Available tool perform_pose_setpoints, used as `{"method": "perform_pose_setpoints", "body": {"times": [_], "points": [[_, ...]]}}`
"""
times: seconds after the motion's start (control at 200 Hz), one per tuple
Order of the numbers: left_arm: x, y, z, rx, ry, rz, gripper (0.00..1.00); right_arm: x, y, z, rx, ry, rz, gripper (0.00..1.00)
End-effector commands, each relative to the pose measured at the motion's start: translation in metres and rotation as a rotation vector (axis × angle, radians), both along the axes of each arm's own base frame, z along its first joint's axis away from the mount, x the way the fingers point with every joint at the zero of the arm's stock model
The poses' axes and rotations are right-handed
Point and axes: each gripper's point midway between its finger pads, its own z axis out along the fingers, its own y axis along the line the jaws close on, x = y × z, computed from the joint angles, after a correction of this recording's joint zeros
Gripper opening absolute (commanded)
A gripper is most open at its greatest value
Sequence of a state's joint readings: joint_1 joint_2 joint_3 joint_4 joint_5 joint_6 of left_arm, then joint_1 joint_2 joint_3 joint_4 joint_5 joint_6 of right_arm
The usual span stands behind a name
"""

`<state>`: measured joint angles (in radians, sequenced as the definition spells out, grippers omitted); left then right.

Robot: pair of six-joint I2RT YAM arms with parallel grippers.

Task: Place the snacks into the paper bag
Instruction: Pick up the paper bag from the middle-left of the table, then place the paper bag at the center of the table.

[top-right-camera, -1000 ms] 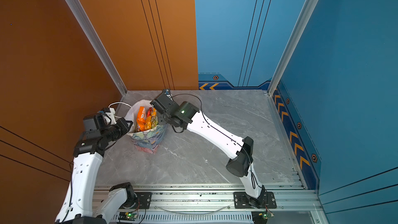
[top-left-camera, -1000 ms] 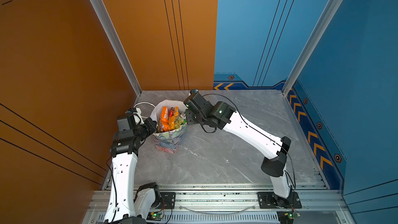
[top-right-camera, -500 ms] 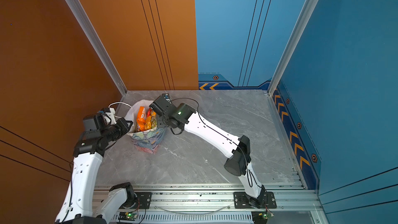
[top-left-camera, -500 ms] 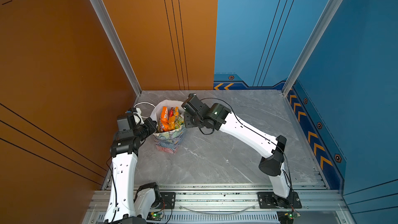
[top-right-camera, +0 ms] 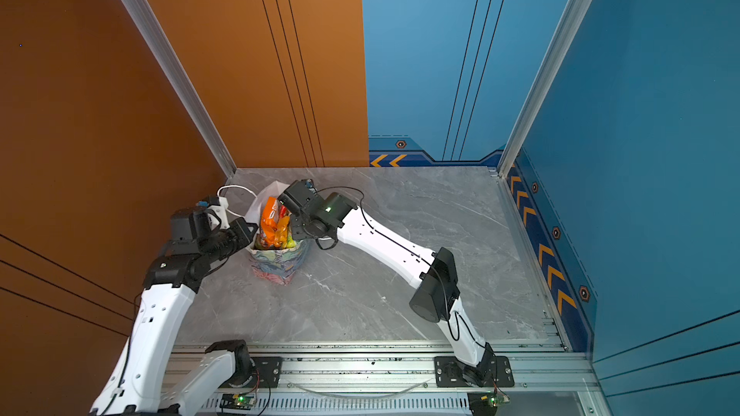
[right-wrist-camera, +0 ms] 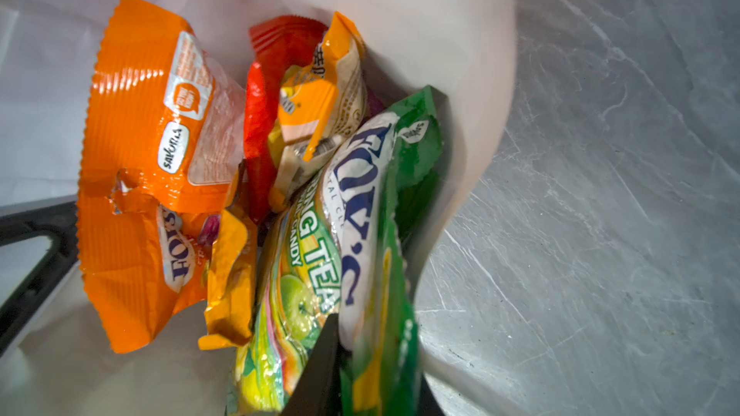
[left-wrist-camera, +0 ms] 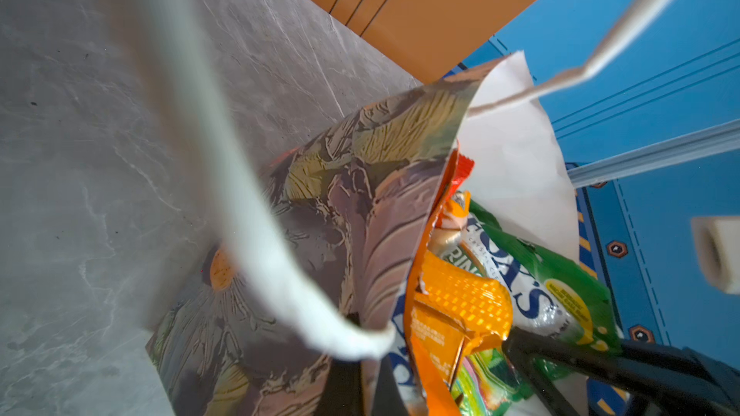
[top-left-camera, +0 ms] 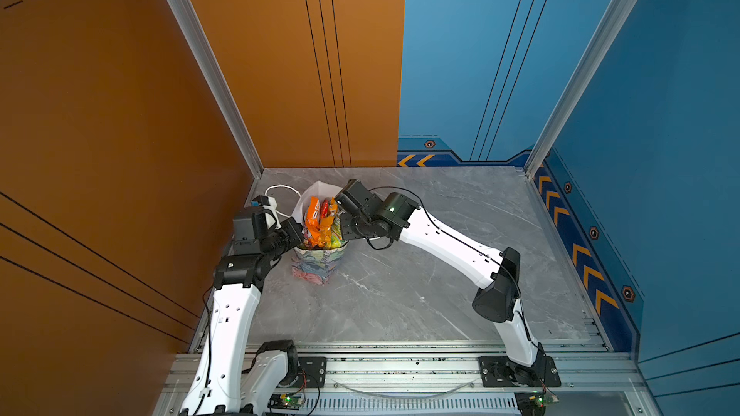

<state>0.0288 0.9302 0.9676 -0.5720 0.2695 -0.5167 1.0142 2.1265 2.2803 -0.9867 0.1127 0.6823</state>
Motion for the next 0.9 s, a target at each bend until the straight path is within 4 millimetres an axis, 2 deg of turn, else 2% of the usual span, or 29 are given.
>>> {"method": "perform_pose_setpoints", "body": {"times": [0.0,0.02,0.085,0.13,0.14,0.155,0.29,0.441,0.521,0.686,0.781,0.806,0.896], "points": [[0.001,-0.017,0.020,0.048,-0.032,-0.029,0.00,-0.008,0.004,0.016,0.027,-0.011,0.045,0.14],[0.001,-0.021,0.027,0.047,-0.045,-0.034,0.00,-0.008,0.003,0.018,0.029,-0.015,0.047,0.12],[0.001,-0.033,0.035,0.046,-0.055,-0.049,0.00,-0.006,-0.003,0.029,0.039,-0.033,0.050,0.09],[0.001,-0.043,0.038,0.046,-0.059,-0.063,0.00,-0.004,-0.005,0.030,0.034,-0.038,0.055,0.07],[0.002,-0.046,0.039,0.043,-0.058,-0.068,0.00,-0.005,-0.009,0.042,0.052,-0.053,0.055,0.07],[0.002,-0.049,0.041,0.045,-0.060,-0.072,0.00,-0.006,-0.010,0.048,0.059,-0.063,0.059,0.06],[0.005,-0.077,0.051,0.072,-0.064,-0.101,0.00,0.001,-0.028,0.072,0.093,-0.091,0.061,0.04],[0.015,-0.106,0.067,0.094,-0.082,-0.108,0.00,0.017,-0.060,0.094,0.139,-0.105,0.021,0.00],[0.022,-0.112,0.073,0.137,-0.079,-0.077,0.00,0.025,-0.079,0.106,0.173,-0.117,0.002,0.00],[0.032,-0.131,0.076,0.150,-0.056,-0.027,0.00,0.040,-0.122,0.108,0.191,-0.087,-0.059,0.00],[0.028,-0.156,0.077,0.149,-0.062,-0.042,0.00,0.036,-0.142,0.102,0.175,-0.076,-0.083,0.00],[0.027,-0.162,0.076,0.147,-0.062,-0.048,0.00,0.044,-0.158,0.100,0.169,-0.075,-0.120,0.00],[0.020,-0.189,0.065,0.140,-0.037,-0.086,0.00,0.039,-0.171,0.095,0.162,-0.067,-0.137,0.00]]}}
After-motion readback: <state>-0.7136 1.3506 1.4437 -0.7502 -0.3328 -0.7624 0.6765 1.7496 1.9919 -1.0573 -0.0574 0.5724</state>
